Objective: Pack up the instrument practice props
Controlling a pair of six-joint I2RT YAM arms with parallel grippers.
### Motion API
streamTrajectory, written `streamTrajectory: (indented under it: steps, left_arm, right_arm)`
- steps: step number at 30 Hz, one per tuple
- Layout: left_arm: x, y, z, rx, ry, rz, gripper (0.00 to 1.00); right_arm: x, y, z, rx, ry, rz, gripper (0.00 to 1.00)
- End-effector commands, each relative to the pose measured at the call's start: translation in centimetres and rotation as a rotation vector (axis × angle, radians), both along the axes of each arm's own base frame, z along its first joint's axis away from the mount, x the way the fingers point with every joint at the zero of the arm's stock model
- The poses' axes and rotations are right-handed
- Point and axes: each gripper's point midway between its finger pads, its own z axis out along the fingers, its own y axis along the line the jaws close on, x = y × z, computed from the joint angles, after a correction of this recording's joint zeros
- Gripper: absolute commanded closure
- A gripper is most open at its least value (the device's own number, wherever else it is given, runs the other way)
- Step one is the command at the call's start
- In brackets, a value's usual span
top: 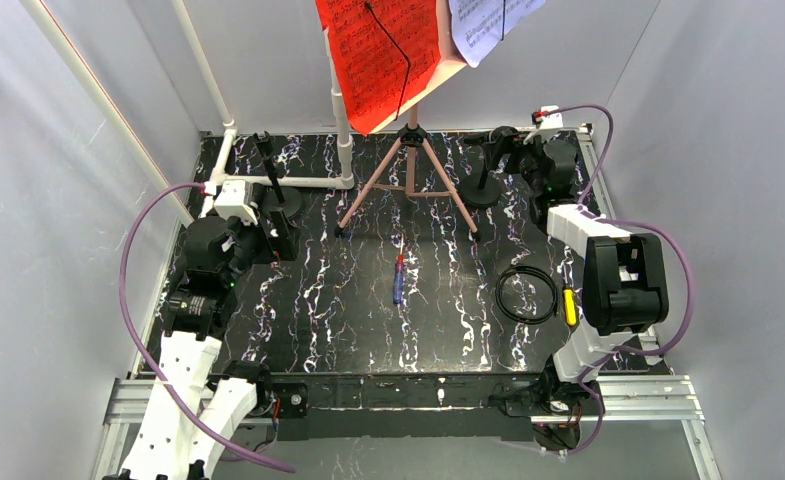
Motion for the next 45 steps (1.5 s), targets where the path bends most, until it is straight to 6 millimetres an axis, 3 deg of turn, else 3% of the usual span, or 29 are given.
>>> streamTrajectory:
  steps: [1, 7, 11, 14, 21, 24, 29, 39, 45]
  left_arm:
    - [-0.1, -0.4, 0.1, 0.007, -0.006, -0.025, 0.02]
    - [-0.2, -0.3, 0.0, 0.01, -0.006, -0.024, 0.02]
    - [-0.2, -0.3, 0.1, 0.01, -0.007, -0.024, 0.02]
    - [-0.2, -0.3, 0.1, 0.01, -0.008, -0.023, 0.02]
    - [-0.2, -0.3, 0.1, 0.012, -0.011, -0.025, 0.02]
    - [-0.1, -0.3, 0.1, 0.011, -0.013, -0.027, 0.02]
    - [-0.2, -0.4, 0.3, 0.008, -0.024, -0.033, 0.02]
    - [-0.4, -0.9, 0.6, -0.005, -0.041, -0.074, 0.02]
    - [-0.7, -2.2, 0.9, -0.022, -0.051, -0.153, 0.02]
  right_arm:
    - [1.1, 1.0, 5.8, -0.013, -0.175, 0.015, 0.12]
    - [1.5, 0.9, 6.4, -0.034, -0.185, -0.024, 0.14]
    - [1.7, 0.6, 6.3, -0.051, -0.177, -0.044, 0.23]
    - [1.6, 0.7, 6.6, -0.058, -0.182, -0.035, 0.36]
    - [0.4, 0.9, 8.1, -0.069, -0.206, -0.011, 0.79]
    - [-0.8, 0.8, 9.6, -0.072, -0.235, -0.003, 0.9]
    - [-3.3, 0.6, 11.6, -0.077, -0.246, 0.009, 0.99]
    - [-10.0, 1.3, 13.9, -0.08, -0.24, 0.091, 0.99]
    - [-15.1, 3.8, 15.6, -0.078, -0.259, 0.216, 0.99]
